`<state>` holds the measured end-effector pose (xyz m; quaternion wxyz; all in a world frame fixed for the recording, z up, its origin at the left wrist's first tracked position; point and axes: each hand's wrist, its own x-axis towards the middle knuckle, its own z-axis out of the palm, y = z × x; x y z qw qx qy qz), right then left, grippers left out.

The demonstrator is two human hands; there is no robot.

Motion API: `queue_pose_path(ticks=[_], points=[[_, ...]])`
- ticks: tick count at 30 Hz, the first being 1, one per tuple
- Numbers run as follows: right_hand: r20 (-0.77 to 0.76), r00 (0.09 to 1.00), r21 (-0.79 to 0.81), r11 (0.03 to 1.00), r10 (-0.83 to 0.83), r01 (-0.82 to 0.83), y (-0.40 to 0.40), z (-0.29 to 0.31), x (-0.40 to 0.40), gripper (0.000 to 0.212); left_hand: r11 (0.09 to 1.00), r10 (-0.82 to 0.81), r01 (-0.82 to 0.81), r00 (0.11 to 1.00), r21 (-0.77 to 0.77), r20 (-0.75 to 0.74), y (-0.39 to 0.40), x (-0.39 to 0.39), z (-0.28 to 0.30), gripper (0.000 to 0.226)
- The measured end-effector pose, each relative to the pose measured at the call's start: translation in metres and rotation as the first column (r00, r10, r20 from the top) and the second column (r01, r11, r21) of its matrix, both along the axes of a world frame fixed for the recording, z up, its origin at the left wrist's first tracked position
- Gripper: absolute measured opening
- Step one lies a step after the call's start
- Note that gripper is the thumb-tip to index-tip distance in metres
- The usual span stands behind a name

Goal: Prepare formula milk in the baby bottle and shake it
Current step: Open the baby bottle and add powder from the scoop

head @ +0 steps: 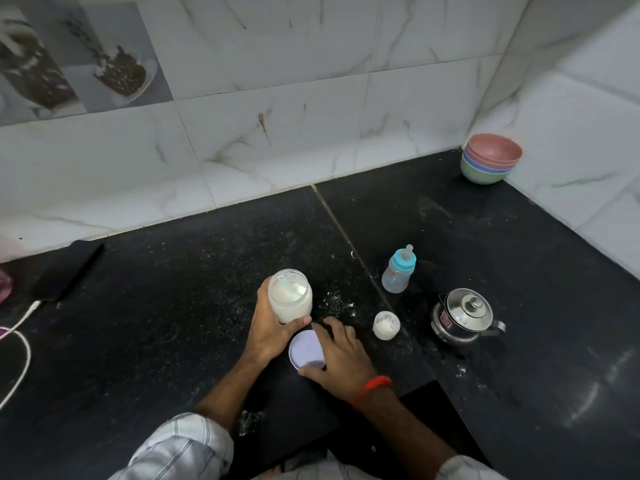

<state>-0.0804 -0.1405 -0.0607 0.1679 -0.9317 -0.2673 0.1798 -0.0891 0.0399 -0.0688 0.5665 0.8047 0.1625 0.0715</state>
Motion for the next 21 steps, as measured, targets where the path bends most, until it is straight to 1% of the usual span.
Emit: queue_pose_path(ticks=[2,4,6,9,12,14,15,17,19,20,21], points=[[-0.014,1.000,-0.085,0.996,0.023,-0.024,0.007,-0.005,0.001,0.096,1.000,-0.009,0.009,0.999,0.003,-0.041,0.004,-0.001,-0.006,0.129],[0.011,0.999,-0.106,0.994,0.032,-0.031,0.011,-0.008,0.000,0.093,0.999,-0.027,0.029,0.996,0.020,-0.089,0.007,-0.004,-0.007,0.138],[0.052,0.998,-0.070,0.997,0.027,-0.023,0.010,-0.011,0.000,0.087,0.999,-0.007,0.013,0.993,0.045,-0.121,0.006,-0.011,-0.002,0.139],[0.078,0.996,-0.041,0.999,0.035,-0.032,0.005,-0.015,0.005,0.085,0.996,0.076,-0.069,0.987,0.058,-0.141,0.001,-0.024,0.007,0.125],[0.059,0.995,-0.051,0.996,0.082,-0.079,0.001,-0.015,0.007,0.087,0.991,0.131,-0.128,0.989,0.048,-0.062,-0.005,-0.036,0.007,0.112],[0.028,0.995,-0.015,0.995,0.099,-0.098,-0.003,-0.010,0.006,0.087,0.986,0.161,-0.161,0.987,0.038,-0.006,-0.010,-0.041,0.006,0.105],[0.032,0.996,0.043,0.995,0.085,-0.087,-0.006,-0.007,0.006,0.084,0.983,0.177,-0.177,0.984,0.036,0.019,-0.012,-0.043,0.006,0.103],[0.116,0.993,0.231,0.972,0.000,-0.027,-0.015,0.001,0.006,0.069,0.975,0.210,-0.214,0.975,0.052,0.073,-0.020,-0.046,0.009,0.100],[0.242,0.953,0.461,0.886,-0.179,0.049,-0.029,0.009,0.012,0.050,0.958,0.239,-0.261,0.956,0.116,0.171,-0.027,-0.047,0.016,0.095],[0.285,0.913,0.560,0.824,-0.291,0.088,-0.038,0.015,0.017,0.042,0.944,0.235,-0.281,0.940,0.172,0.248,-0.032,-0.047,0.020,0.089],[0.294,0.870,0.636,0.760,-0.396,0.131,-0.047,0.022,0.023,0.036,0.927,0.202,-0.290,0.921,0.237,0.334,-0.039,-0.046,0.024,0.080]])
